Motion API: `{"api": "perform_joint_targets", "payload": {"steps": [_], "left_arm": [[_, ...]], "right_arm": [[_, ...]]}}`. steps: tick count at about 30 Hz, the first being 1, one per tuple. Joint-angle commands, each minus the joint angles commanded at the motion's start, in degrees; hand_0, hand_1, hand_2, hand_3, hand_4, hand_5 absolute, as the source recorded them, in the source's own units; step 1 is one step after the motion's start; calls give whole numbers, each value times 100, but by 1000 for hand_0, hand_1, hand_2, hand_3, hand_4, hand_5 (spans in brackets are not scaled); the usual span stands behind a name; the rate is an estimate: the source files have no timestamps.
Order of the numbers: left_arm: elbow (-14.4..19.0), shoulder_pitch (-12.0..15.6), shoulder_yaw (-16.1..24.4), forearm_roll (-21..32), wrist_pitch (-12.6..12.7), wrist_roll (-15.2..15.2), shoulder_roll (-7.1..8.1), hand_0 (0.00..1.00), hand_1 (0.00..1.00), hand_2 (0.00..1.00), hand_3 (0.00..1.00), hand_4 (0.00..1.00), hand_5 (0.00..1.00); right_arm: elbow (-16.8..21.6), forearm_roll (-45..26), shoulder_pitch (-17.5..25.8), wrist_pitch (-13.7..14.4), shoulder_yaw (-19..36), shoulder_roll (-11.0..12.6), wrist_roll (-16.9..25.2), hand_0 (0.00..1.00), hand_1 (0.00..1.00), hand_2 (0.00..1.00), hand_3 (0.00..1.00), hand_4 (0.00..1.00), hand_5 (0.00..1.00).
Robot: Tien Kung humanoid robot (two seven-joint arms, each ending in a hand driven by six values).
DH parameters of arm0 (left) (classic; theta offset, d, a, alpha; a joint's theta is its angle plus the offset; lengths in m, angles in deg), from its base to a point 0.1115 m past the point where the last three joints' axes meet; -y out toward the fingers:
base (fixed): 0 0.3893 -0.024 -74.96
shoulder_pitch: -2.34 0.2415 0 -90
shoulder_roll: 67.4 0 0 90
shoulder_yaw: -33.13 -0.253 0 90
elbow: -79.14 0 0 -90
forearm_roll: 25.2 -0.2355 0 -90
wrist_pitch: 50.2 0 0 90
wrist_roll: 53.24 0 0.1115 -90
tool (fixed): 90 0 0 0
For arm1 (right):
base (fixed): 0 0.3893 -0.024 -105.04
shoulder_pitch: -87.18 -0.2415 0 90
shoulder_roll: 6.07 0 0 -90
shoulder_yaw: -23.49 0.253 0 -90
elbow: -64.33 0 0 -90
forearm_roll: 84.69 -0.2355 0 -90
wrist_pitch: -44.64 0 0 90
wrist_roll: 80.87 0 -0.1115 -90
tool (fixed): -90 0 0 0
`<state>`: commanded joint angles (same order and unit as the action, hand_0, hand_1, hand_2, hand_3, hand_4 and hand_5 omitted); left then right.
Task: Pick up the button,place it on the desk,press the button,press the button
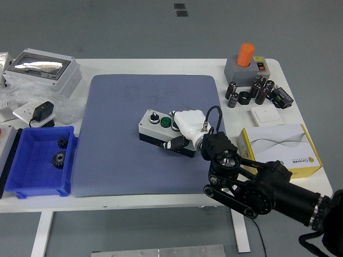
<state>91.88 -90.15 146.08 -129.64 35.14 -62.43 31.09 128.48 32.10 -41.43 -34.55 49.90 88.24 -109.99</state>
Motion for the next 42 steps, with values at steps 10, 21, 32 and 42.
{"api": "perform_joint_targets", "payload": {"steps": [10, 21, 32, 42], "left_arm": [[-4, 34, 5, -2, 48, 59, -17, 676, 662, 627, 755, 890, 631], [-16, 36, 24, -58, 38, 102, -68, 671, 662, 626, 754, 885, 629], [-15, 49, 29, -86, 18, 124, -107, 671, 661, 625, 753, 880, 628], [-25, 46, 46, -101, 2, 138, -110, 669, 661, 624, 752, 876, 634]], "right_arm": [[551, -207, 24, 773, 138, 281, 941, 80, 241, 298, 382, 468, 2], [928, -362, -65, 888, -677, 421, 1866, 73, 234, 292, 462, 342, 2], [62, 323, 0, 1003, -755, 84, 1640, 75, 236, 280, 456, 363, 2], [-10, 447, -27, 691, -761, 98, 1600, 77, 234, 278, 456, 389, 2]]}}
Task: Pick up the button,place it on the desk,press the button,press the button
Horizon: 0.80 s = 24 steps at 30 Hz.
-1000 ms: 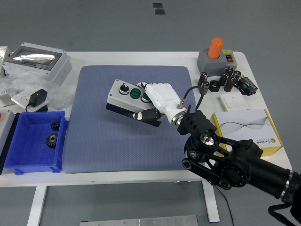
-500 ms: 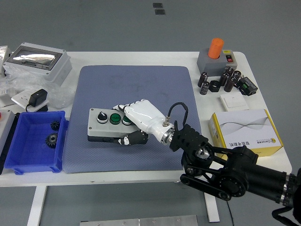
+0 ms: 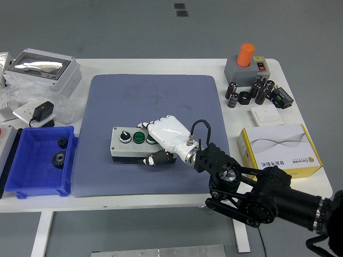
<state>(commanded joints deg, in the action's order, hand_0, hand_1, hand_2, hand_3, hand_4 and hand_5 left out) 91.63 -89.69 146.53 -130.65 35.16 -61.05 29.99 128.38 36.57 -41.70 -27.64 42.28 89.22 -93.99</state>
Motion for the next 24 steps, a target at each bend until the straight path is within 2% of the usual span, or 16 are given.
{"api": "perform_joint_targets", "payload": {"steps": [4, 5, 10, 11, 16, 17, 22, 23, 24], "left_arm": [[-24, -9, 31, -36, -16, 45, 1, 669, 661, 624, 752, 876, 634], [-30, -14, 38, -45, -20, 58, 1, 669, 660, 624, 751, 876, 637], [-42, -28, 63, -80, -22, 84, -4, 669, 660, 624, 751, 876, 637], [-41, -28, 69, -89, -18, 86, -4, 669, 658, 624, 751, 875, 637], [-31, -16, 69, -93, -8, 76, -3, 669, 658, 624, 751, 875, 637], [-28, -14, 75, -97, -12, 81, -2, 668, 659, 623, 751, 875, 638], [-20, -15, 123, -97, -67, 190, -2, 668, 659, 623, 751, 875, 638], [-19, -15, 132, -96, -80, 217, -4, 673, 660, 624, 751, 875, 639], [-18, -15, 136, -93, -90, 237, -5, 673, 660, 624, 751, 875, 639]], "right_arm": [[-10, -22, -9, -168, 10, 8, -61, 77, 234, 278, 456, 389, 2], [-15, -30, -11, -206, 16, 10, -79, 181, 360, 422, 494, 599, 2], [-29, -62, -16, -330, 32, 16, -149, 181, 360, 422, 494, 599, 2], [-29, -64, -15, -346, 37, 17, -167, 569, 648, 656, 653, 731, 148], [-13, -54, 1, -401, 95, 29, -233, 569, 648, 656, 653, 731, 148], [-7, -41, 4, -407, 108, 31, -242, 753, 752, 761, 828, 903, 329], [13, 7, 17, -446, 163, 33, -260, 753, 752, 761, 828, 903, 329], [19, 19, 17, -456, 176, 34, -257, 820, 804, 828, 977, 966, 415], [23, 29, 16, -462, 184, 35, -256, 820, 804, 828, 977, 966, 415]]}}
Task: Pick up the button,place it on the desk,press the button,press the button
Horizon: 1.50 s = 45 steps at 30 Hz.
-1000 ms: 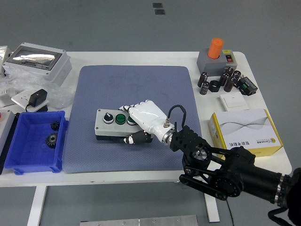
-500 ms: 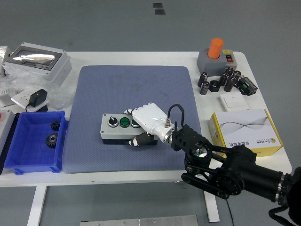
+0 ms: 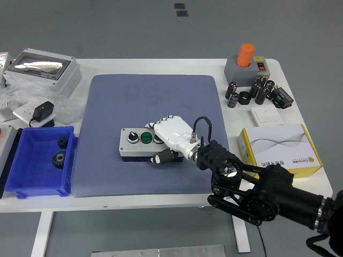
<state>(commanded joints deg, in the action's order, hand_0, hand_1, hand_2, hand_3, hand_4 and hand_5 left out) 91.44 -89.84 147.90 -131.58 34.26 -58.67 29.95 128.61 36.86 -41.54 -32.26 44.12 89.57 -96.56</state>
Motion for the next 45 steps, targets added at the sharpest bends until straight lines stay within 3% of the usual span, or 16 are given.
{"api": "perform_joint_targets", "payload": {"steps": [7, 13, 20, 22, 23, 28, 30, 34, 35, 40, 41, 45], "left_arm": [[7, -4, 26, 24, -84, 135, 9, 674, 661, 624, 750, 878, 637], [18, 13, 8, 53, -158, 156, 14, 676, 662, 624, 748, 883, 631], [18, 37, -62, 135, -143, 112, 5, 677, 661, 621, 746, 887, 626], [24, 65, -154, 181, -39, -61, 0, 677, 661, 621, 746, 887, 626], [39, 83, -202, 202, -4, -165, 1, 678, 662, 620, 744, 890, 615], [153, 261, -462, 496, 48, -764, 29, 678, 662, 620, 744, 890, 615], [203, 330, -532, 623, 60, -958, 37, 677, 661, 620, 745, 884, 620], [233, 380, -558, 704, 62, -1043, 28, 677, 661, 620, 745, 884, 620], [231, 381, -552, 708, 59, -1029, 21, 679, 654, 622, 760, 883, 624], [230, 366, -516, 687, 31, -975, -15, 679, 654, 622, 760, 883, 624], [229, 359, -508, 682, 22, -961, -18, 679, 656, 625, 770, 882, 626], [218, 324, -466, 646, 1, -895, -14, 679, 656, 625, 770, 882, 626]], "right_arm": [[85, 41, -3, -100, 70, 33, 6, 831, 831, 874, 998, 998, 451], [447, -37, 8, -433, 200, 215, -19, 838, 849, 918, 998, 998, 468], [1416, -708, 75, -1113, 768, 943, 34, 848, 861, 944, 998, 998, 481], [1803, -970, 136, -1265, 1033, 1232, 159, 848, 861, 944, 998, 998, 481], [1976, -1100, 159, -1338, 1147, 1359, 191, 874, 904, 998, 998, 998, 489], [2800, -1860, 349, -1912, 1808, 2030, 255, 874, 904, 998, 998, 998, 489], [3039, -2107, 422, -2091, 2032, 2245, 257, 879, 896, 951, 998, 998, 465], [3411, -2585, 533, -2317, 2375, 2653, 287, 879, 896, 951, 998, 998, 465], [3441, -2673, 544, -2314, 2362, 2723, 304, 570, 581, 616, 814, 881, 577], [3340, -2733, 396, -2190, 1889, 2737, 323, 570, 581, 616, 814, 881, 577], [3268, -2689, 352, -2138, 1761, 2681, 317, 244, 272, 281, 750, 805, 875], [3002, -2481, 221, -1976, 1316, 2472, 276, 244, 272, 281, 750, 805, 875]]}}
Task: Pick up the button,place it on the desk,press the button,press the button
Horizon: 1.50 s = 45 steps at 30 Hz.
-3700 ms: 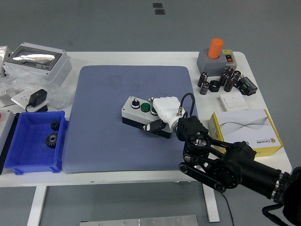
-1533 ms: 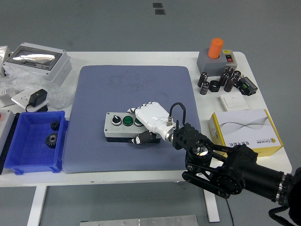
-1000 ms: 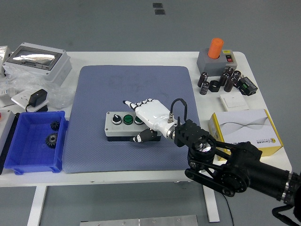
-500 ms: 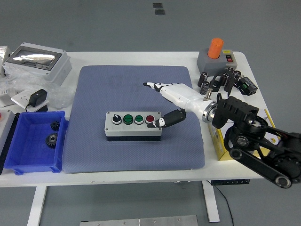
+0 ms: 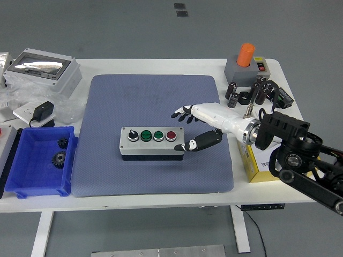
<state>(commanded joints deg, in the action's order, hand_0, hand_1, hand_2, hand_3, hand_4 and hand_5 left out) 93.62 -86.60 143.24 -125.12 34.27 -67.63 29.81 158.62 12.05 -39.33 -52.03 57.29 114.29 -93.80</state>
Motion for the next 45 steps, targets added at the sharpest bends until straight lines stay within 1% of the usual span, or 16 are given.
{"api": "perform_joint_targets", "payload": {"steps": [1, 2, 7, 8, 13, 14, 15, 25, 28, 33, 37, 38, 40, 43, 44, 45], "left_arm": [[-3, -6, 5, -3, 1, 13, 2, 679, 656, 625, 770, 882, 626], [-3, -14, 11, -9, 0, 20, 4, 679, 658, 625, 770, 883, 632], [2, -21, 21, -27, -9, 20, 14, 679, 658, 625, 770, 883, 632], [1, -23, 25, -32, -13, 27, 14, 679, 658, 623, 769, 880, 648], [-3, -38, 50, -70, -31, 53, 10, 679, 658, 623, 769, 880, 648], [-7, -43, 57, -78, -36, 67, 10, 679, 658, 622, 768, 871, 654], [-9, -45, 61, -82, -38, 75, 10, 679, 658, 622, 768, 871, 654], [-62, -73, 113, -146, -26, 248, 23, 679, 658, 619, 774, 868, 660], [-82, -88, 140, -173, 7, 336, 22, 680, 659, 617, 772, 866, 668], [-104, -79, 143, -175, 62, 426, 15, 680, 658, 618, 770, 864, 682], [-99, -68, 120, -166, 70, 399, 1, 680, 658, 618, 770, 864, 682], [-98, -68, 118, -166, 70, 394, -1, 680, 657, 617, 769, 859, 693], [-101, -71, 122, -180, 73, 389, -5, 680, 657, 617, 769, 859, 693], [-109, -75, 124, -200, 80, 384, -12, 680, 657, 617, 769, 859, 693], [-112, -75, 123, -204, 81, 385, -17, 680, 657, 617, 766, 859, 691], [-115, -74, 123, -213, 80, 381, -24, 680, 657, 617, 766, 859, 691]], "right_arm": [[-30, 34, -20, 23, -52, -24, -6, 244, 272, 281, 750, 805, 875], [-70, 86, -49, 55, -120, -54, -16, 132, 168, 206, 725, 670, 914], [-255, 208, -122, 158, -349, -150, -64, 132, 168, 206, 725, 670, 914], [-305, 226, -131, 182, -390, -177, -71, 106, 139, 197, 723, 579, 913], [-529, 284, -171, 289, -533, -327, -98, 106, 139, 197, 723, 579, 913], [-586, 305, -176, 321, -568, -365, -106, 95, 135, 193, 757, 554, 893], [-617, 309, -178, 336, -585, -383, -107, 95, 135, 193, 757, 554, 893], [-789, 439, -149, 435, -879, -473, -205, 93, 131, 191, 746, 556, 884], [-646, 259, -92, 519, -614, -403, -52, 84, 122, 191, 742, 560, 876], [-99, -411, 168, 531, 197, -142, 460, 83, 121, 191, 738, 560, 870], [86, -938, 454, 712, 811, -117, 843, 83, 121, 191, 738, 560, 870], [82, -1021, 503, 764, 910, -130, 884, 95, 132, 199, 731, 596, 810], [6, -1137, 671, 1013, 1134, -234, 1011, 95, 132, 199, 731, 596, 810], [-168, -1282, 920, 1375, 1222, -473, 1235, 95, 132, 199, 731, 596, 810], [-235, -1350, 1015, 1496, 1233, -573, 1331, 249, 285, 372, 730, 943, 811], [-314, -1426, 1133, 1645, 1251, -695, 1450, 249, 285, 372, 730, 943, 811]]}}
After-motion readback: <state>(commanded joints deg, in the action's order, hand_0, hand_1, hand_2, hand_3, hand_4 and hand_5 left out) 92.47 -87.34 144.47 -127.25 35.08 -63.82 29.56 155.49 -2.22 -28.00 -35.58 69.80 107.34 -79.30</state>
